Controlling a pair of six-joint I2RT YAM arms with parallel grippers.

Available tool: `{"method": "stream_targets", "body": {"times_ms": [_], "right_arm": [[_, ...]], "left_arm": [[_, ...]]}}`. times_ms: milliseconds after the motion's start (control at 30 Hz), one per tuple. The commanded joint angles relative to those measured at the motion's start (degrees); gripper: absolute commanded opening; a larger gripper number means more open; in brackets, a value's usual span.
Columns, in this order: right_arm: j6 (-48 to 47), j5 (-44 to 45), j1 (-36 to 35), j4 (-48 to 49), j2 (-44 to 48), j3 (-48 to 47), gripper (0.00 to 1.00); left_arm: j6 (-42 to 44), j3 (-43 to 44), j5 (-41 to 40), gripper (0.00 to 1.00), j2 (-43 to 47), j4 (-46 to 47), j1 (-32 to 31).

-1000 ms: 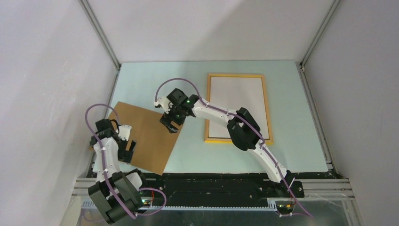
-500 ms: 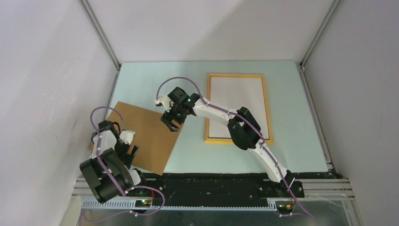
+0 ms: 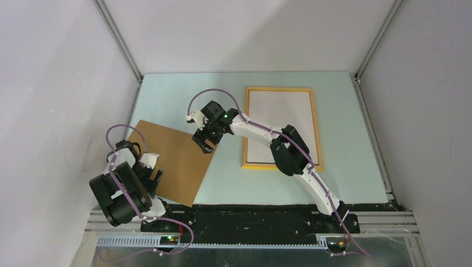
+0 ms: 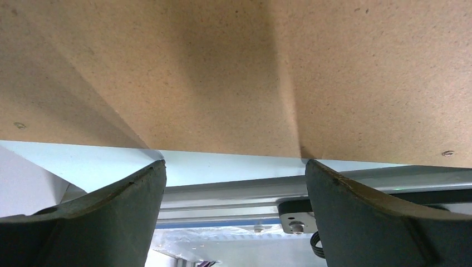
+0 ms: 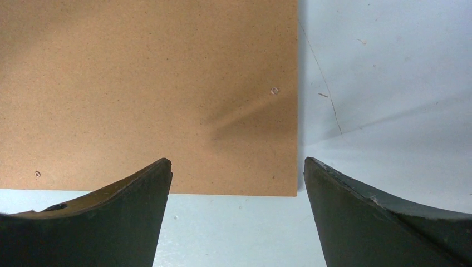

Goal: Put the photo into the frame
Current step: Move the photo frame item to the center of the board.

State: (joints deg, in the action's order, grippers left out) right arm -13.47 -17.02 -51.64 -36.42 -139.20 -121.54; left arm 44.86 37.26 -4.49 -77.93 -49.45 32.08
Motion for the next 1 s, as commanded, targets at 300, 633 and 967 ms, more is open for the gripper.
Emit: {"method": "stream_targets", "body": {"times_ms": [300, 633, 967], "right_arm": [[2.1, -0.1, 1.4, -0.8, 0.0, -2.5, 0.92], [2.7, 1.1, 2.7, -0.5, 0.1, -2.5, 0.93], [6.0, 2.6, 7.0, 2.6, -2.5, -6.6, 0.94]], "left_arm": [[-10.5, 2.8, 8.3, 0.96, -3.8, 13.0, 0.4], [-16.0, 5.6, 9.7, 0.94, -6.4, 16.0, -2.9], [-18.1, 8.7, 7.5, 0.93, -8.7, 16.6, -7.0]]}}
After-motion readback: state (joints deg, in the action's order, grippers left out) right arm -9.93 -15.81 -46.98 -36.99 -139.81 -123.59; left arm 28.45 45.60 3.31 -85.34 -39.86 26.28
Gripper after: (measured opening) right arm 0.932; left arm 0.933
